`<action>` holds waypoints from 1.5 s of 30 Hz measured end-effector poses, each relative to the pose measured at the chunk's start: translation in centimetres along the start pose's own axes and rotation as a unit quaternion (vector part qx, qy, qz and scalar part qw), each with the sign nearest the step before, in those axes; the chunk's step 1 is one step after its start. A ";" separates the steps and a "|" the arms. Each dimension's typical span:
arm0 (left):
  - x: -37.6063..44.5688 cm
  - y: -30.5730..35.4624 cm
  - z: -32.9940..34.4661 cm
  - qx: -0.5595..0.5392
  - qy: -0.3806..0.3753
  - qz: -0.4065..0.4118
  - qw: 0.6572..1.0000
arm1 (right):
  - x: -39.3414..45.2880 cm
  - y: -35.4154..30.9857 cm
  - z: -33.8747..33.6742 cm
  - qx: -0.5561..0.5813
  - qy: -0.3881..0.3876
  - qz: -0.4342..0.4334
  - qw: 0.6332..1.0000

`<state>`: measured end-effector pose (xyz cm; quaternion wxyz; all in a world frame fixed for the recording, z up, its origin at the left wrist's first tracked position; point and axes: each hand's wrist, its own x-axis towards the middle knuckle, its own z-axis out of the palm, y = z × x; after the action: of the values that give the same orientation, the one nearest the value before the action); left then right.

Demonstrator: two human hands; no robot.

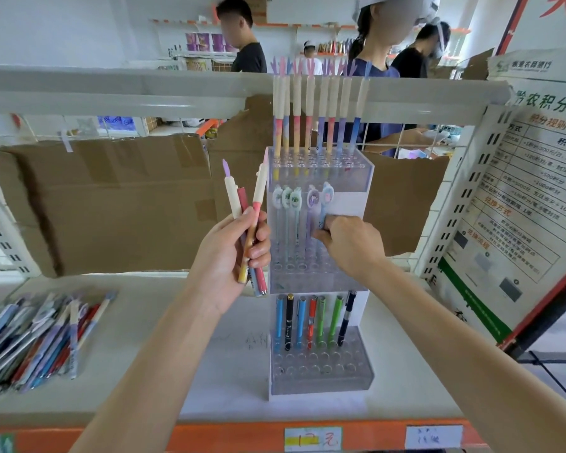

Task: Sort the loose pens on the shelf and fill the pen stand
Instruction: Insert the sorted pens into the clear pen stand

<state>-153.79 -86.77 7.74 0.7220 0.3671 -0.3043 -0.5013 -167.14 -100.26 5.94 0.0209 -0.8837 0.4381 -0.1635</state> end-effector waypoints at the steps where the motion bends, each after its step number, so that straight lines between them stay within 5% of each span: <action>1: 0.0 0.0 0.0 0.000 0.000 0.000 1.000 | -0.1 0.0 0.1 -0.006 -0.002 0.003 1.000; 10: -0.3 -0.1 -0.1 0.007 -0.001 -0.008 1.000 | -0.4 -0.2 0.2 -0.037 0.016 0.008 0.999; 20: -0.3 -0.3 -0.1 0.032 -0.011 -0.008 0.999 | -1.8 -0.5 -2.6 0.068 0.035 0.015 0.997; 23: 0.0 -0.5 0.5 0.063 -0.010 0.001 0.998 | -2.4 -2.7 -4.2 0.245 0.026 -0.049 0.968; 31: 1.3 1.3 1.8 0.142 0.015 0.071 0.987 | -0.2 -5.2 -6.2 0.431 0.025 -0.074 0.899; 37: 1.5 2.5 1.4 0.139 0.062 0.083 0.985 | 2.8 -5.4 -9.5 0.593 0.111 -0.036 0.796; 45: 0.9 1.9 -0.2 0.130 0.066 0.051 0.988 | 7.0 -4.0 -9.4 0.416 0.147 -0.060 0.895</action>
<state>-152.44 -87.19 9.27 0.7114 0.4738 -0.3369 -0.3948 -162.99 -102.24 17.40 0.3123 -0.7846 0.2746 -0.4598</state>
